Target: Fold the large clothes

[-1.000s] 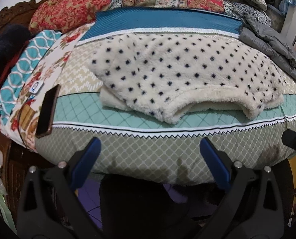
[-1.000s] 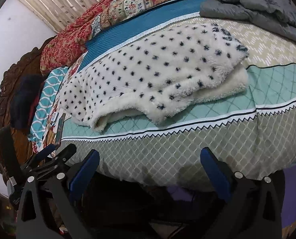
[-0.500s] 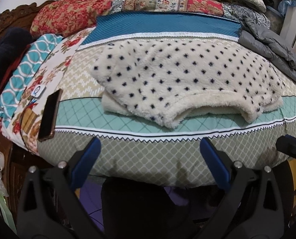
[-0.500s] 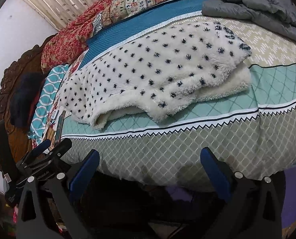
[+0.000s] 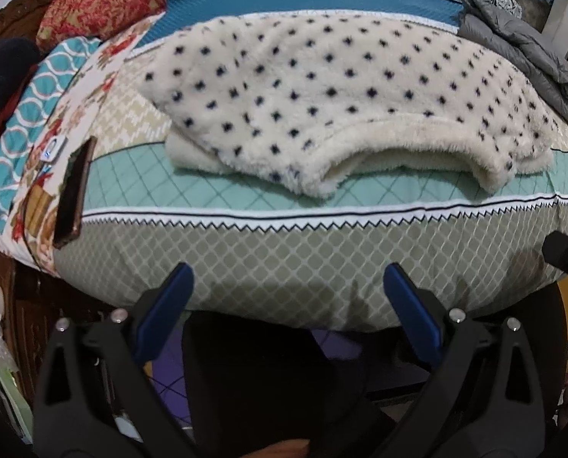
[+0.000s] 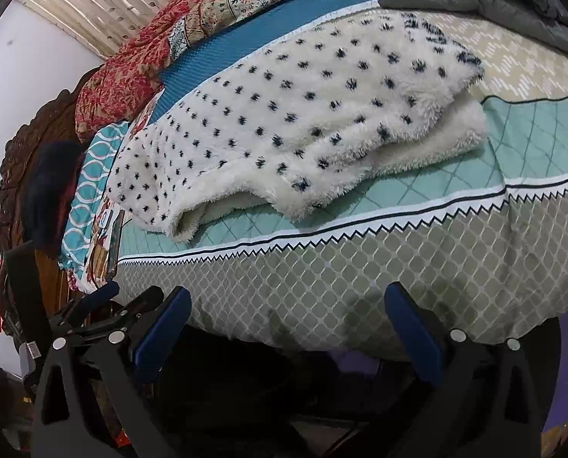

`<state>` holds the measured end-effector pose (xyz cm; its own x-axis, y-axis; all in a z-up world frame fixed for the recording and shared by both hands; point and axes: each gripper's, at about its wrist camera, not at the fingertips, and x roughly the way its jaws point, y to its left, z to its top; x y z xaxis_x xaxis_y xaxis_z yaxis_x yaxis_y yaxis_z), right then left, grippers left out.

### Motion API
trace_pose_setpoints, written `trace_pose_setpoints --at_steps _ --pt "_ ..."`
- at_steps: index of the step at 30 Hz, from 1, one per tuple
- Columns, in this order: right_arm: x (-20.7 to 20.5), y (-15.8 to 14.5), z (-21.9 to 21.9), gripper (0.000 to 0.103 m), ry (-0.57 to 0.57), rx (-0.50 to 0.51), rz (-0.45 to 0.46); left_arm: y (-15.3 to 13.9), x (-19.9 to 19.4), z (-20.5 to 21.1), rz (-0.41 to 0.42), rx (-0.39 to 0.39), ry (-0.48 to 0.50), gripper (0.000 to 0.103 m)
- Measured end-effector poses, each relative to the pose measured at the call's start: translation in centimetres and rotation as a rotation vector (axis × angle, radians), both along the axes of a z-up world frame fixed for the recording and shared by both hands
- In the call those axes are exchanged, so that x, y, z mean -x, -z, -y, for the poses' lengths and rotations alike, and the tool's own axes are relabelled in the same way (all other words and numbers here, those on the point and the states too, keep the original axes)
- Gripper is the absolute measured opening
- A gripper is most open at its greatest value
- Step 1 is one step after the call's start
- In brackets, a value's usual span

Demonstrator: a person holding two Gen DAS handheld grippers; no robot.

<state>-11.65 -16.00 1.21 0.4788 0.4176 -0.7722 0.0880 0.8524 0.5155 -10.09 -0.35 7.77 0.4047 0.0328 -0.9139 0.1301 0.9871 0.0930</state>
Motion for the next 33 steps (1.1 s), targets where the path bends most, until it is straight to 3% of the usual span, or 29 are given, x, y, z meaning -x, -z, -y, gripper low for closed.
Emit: trace_pose_setpoints --at_steps 14,26,33 --pt "0.1 0.6 -0.3 0.022 0.008 -0.018 -0.017 0.5 -0.1 0.4 -0.024 0.009 0.020 0.096" --pt "0.0 0.8 -0.2 0.022 0.007 -0.021 -0.021 -1.3 -0.5 0.2 0.058 0.027 0.025 0.096" --pt "0.0 0.8 -0.2 0.022 0.007 -0.022 -0.024 -0.9 -0.8 0.2 0.034 0.033 0.015 0.096"
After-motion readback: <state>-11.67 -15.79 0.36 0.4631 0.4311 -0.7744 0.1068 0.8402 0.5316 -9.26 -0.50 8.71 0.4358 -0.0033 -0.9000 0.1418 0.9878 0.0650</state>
